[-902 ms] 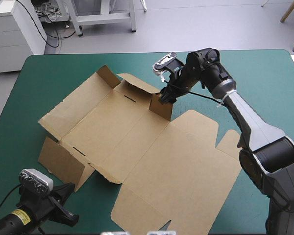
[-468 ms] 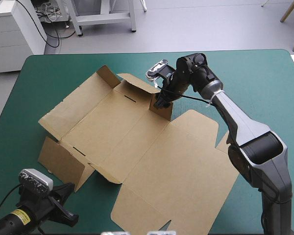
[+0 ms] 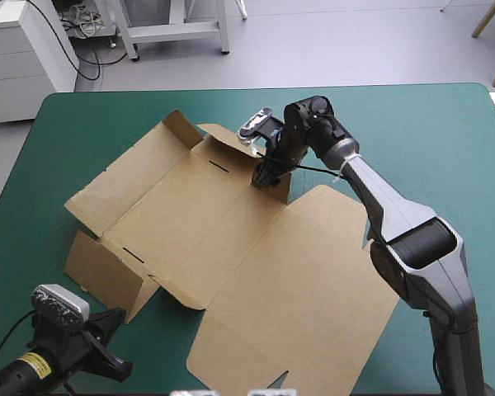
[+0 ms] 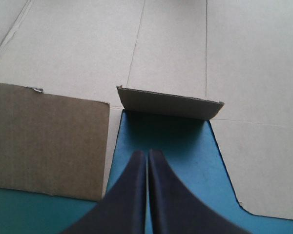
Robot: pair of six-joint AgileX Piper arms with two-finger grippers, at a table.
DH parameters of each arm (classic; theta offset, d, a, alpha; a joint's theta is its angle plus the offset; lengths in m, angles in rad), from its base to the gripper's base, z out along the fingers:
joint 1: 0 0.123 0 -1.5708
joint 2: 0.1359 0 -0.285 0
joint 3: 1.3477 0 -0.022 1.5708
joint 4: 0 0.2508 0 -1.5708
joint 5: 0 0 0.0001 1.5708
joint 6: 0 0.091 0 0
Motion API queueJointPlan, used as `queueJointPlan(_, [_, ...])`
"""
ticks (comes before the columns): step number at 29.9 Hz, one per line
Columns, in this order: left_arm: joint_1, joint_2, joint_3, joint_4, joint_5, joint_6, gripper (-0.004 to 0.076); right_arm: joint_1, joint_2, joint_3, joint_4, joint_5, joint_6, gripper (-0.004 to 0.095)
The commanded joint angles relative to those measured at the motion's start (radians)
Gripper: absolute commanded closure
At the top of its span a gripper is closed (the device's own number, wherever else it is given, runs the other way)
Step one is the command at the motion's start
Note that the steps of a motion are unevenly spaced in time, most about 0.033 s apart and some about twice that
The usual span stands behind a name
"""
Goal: Fold the box
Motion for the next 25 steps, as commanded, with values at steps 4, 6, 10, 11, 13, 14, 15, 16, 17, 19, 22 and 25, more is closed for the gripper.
queueJointPlan(4, [-0.005,0.009,-0.034,-0.015,-0.060,-0.003,0.0731,0.000,-0.031,-0.037,-0.004,-0.024,-0.010,0.0263])
queueJointPlan(6, [-0.005,0.009,-0.034,-0.015,-0.060,-0.003,0.0731,0.000,-0.024,-0.039,-0.004,-0.024,-0.015,0.0263])
queueJointPlan(10, [-0.005,0.009,-0.034,-0.015,-0.060,-0.003,0.0731,0.000,-0.004,-0.056,-0.004,-0.026,-0.015,0.0290])
queueJointPlan(11, [-0.005,0.009,-0.034,-0.015,-0.060,-0.003,0.0731,0.000,0.003,-0.062,-0.004,-0.026,-0.015,0.0313])
queueJointPlan(13, [-0.005,0.009,-0.034,-0.015,-0.060,-0.003,0.0731,0.000,0.014,-0.069,-0.004,-0.026,-0.017,0.0366])
queueJointPlan(14, [-0.005,0.009,-0.034,-0.015,-0.060,-0.003,0.0731,0.000,0.020,-0.074,0.000,-0.026,-0.017,0.0386])
queueJointPlan(15, [-0.005,0.009,-0.034,-0.015,-0.060,-0.003,0.0731,0.000,0.026,-0.075,0.000,-0.026,-0.017,0.0407])
queueJointPlan(16, [-0.005,0.009,-0.034,-0.015,-0.060,-0.003,0.0731,0.000,0.027,-0.075,0.000,-0.026,-0.017,0.0424])
queueJointPlan(17, [-0.005,0.009,-0.034,-0.015,-0.060,-0.003,0.0731,0.000,0.028,-0.075,0.000,-0.026,-0.017,0.0433])
queueJointPlan(19, [-0.005,0.009,-0.034,-0.015,-0.060,-0.003,0.0731,0.000,0.028,-0.075,-0.002,-0.026,-0.017,0.0451])
queueJointPlan(22, [-0.005,0.009,-0.034,-0.015,-0.060,-0.003,0.0731,0.000,0.028,-0.082,-0.006,-0.026,-0.017,0.0510])
queueJointPlan(25, [-0.005,0.009,-0.034,-0.015,-0.060,-0.003,0.0731,0.000,0.028,-0.084,-0.004,-0.026,-0.045,0.0655])
